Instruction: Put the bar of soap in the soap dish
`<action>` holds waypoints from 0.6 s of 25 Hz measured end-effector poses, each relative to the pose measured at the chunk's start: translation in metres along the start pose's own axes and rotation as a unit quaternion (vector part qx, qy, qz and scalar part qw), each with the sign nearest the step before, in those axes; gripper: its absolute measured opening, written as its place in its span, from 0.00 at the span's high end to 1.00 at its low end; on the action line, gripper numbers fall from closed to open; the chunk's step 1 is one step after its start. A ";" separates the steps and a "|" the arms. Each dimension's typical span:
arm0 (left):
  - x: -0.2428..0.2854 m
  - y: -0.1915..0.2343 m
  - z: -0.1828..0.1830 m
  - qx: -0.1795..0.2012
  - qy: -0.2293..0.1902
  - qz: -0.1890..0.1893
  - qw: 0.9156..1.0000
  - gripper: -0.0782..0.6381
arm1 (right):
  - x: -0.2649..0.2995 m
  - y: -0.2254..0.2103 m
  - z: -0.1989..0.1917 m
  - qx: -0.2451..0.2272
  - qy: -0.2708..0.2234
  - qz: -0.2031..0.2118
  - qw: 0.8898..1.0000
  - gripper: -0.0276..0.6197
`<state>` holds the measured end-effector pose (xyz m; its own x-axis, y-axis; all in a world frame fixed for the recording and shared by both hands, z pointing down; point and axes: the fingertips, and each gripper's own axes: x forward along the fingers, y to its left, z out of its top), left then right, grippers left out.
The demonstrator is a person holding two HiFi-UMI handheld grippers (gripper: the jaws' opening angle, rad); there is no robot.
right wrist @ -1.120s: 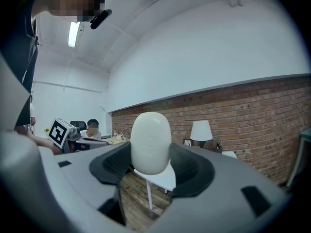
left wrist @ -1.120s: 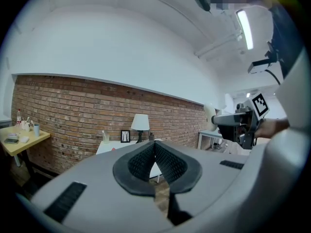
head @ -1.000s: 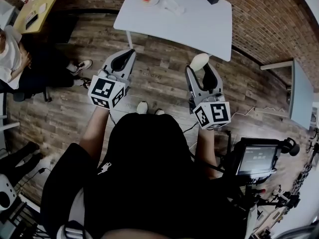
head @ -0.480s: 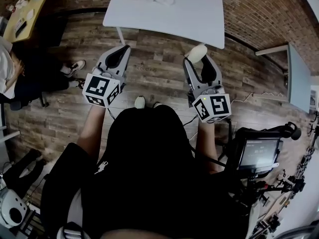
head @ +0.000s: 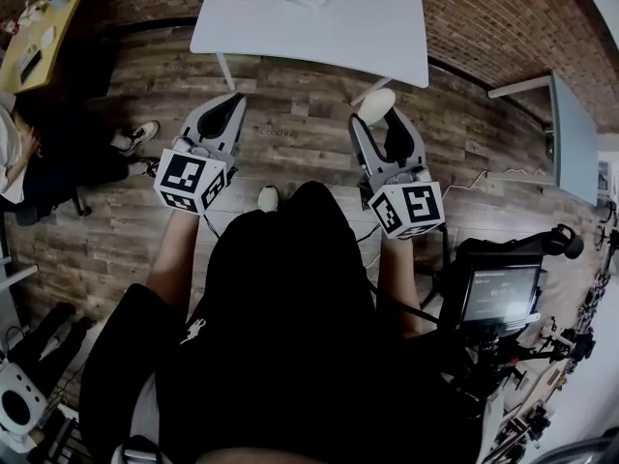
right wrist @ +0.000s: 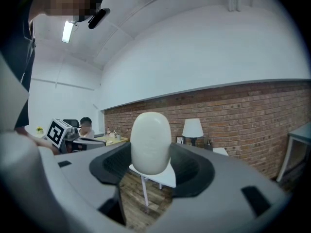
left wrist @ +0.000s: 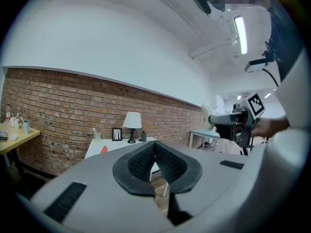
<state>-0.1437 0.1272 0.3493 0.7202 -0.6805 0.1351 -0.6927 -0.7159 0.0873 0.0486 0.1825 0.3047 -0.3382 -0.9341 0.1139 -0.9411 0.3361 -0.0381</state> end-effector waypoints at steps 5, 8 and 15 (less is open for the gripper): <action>-0.004 0.004 -0.003 -0.003 0.002 0.000 1.000 0.88 | 0.003 0.003 -0.001 -0.001 0.002 0.000 1.000 0.57; -0.006 0.011 -0.005 -0.004 0.004 0.003 1.000 0.88 | 0.008 0.005 -0.002 -0.002 0.003 0.001 1.000 0.57; 0.007 0.020 -0.003 -0.001 0.010 0.000 1.000 0.88 | 0.022 -0.002 -0.003 0.003 0.004 0.000 1.000 0.57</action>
<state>-0.1524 0.1083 0.3552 0.7190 -0.6777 0.1539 -0.6933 -0.7151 0.0899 0.0429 0.1615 0.3104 -0.3379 -0.9333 0.1215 -0.9412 0.3349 -0.0448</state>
